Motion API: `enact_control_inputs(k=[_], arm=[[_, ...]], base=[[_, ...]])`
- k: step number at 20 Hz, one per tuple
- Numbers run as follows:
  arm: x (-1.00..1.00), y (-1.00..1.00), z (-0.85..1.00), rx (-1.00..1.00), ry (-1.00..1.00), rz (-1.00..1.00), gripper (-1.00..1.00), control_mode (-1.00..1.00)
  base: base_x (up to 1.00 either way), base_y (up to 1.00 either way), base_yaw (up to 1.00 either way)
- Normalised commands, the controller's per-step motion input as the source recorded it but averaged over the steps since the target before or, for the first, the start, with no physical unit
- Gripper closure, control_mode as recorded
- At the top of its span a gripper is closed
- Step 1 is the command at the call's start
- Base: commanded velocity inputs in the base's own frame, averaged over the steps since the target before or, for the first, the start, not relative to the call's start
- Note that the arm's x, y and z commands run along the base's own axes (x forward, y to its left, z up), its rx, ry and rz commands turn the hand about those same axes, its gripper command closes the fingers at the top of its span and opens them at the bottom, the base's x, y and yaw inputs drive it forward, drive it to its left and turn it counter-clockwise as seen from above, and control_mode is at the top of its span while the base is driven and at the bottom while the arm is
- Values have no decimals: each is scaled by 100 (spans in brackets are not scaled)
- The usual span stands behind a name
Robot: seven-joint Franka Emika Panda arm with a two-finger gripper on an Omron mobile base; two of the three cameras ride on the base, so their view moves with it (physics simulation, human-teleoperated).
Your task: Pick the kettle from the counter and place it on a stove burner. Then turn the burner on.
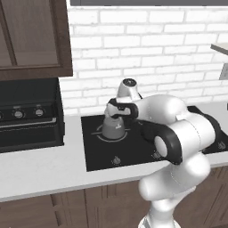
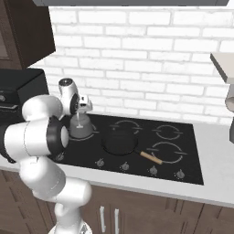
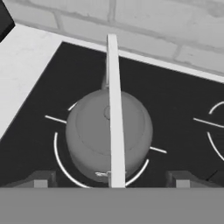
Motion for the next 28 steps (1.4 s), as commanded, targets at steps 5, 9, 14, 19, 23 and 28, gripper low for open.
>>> enact_control_inputs(k=[5,9,14,19,23,28], arm=[[-69,0,33,0,2,0,-100,-100],[-100,0,0,0,17,-4,-100,-100],[-100,0,-9,0,21,-10,-100,-100],[-86,0,-25,-1,25,-12,-100,-100],[-13,2,-20,-5,41,-14,-100,-100],[-8,0,-27,0,15,-4,-100,-100]], base=[[0,0,0],[0,0,0],[0,0,0],[0,0,0],[0,0,0],[0,0,0]])
